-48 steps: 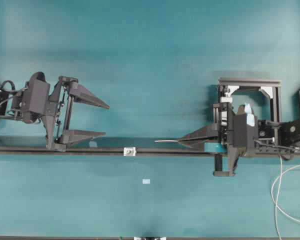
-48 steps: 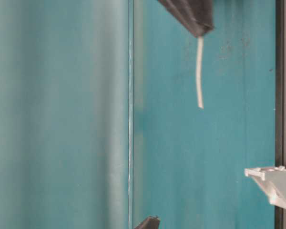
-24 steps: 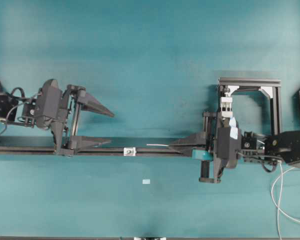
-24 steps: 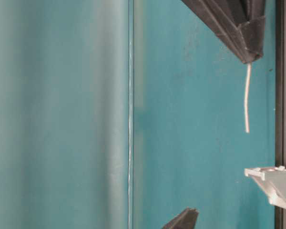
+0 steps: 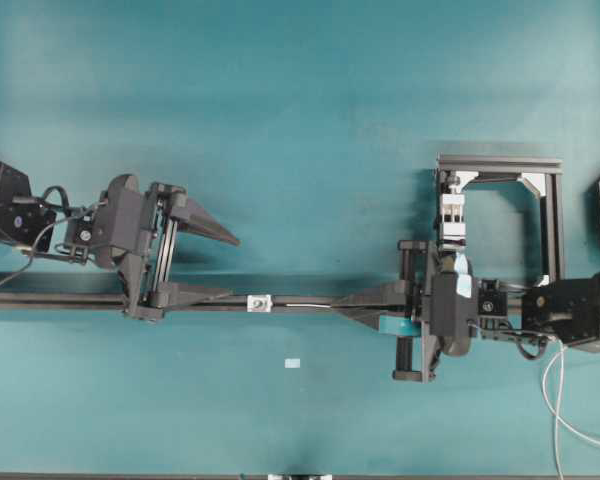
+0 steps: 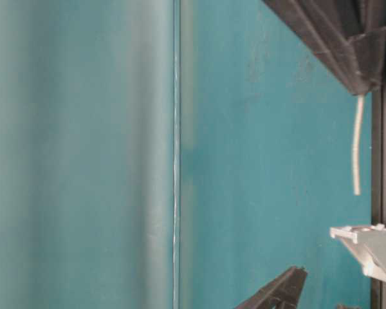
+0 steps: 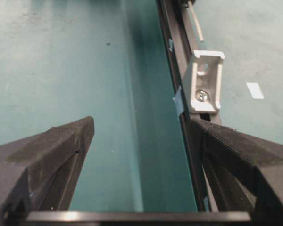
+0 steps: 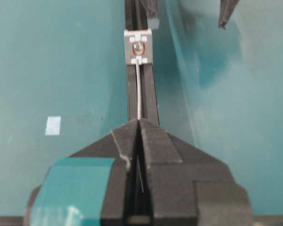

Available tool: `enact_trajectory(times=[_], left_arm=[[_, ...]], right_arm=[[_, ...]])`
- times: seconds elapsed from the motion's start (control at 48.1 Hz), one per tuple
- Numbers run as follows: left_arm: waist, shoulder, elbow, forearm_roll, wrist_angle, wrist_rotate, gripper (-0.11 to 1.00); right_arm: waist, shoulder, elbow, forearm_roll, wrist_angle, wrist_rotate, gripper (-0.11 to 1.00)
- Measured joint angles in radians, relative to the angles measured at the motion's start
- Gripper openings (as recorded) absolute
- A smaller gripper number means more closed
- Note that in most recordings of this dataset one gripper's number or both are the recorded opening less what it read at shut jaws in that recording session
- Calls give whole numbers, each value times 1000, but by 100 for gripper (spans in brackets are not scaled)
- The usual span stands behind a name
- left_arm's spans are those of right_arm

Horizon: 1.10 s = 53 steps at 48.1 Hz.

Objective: Insert the wire into the hole on the left side and pull it with the left arm.
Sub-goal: 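Push the wire tip through the white clip's hole with the right gripper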

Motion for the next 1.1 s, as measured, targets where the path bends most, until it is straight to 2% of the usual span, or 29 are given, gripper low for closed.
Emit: enact_trajectory(times=[0.125, 0.707, 1.101], left_arm=[[-2, -2, 2, 0, -6, 2, 59], [-5, 2, 5, 2, -8, -2, 59], [-6, 2, 5, 2, -6, -2, 59]], right_arm=[[0, 14, -5, 14, 0, 0, 5], [11, 40, -18, 17, -51, 0, 5], [14, 52, -21, 46, -63, -2, 5]])
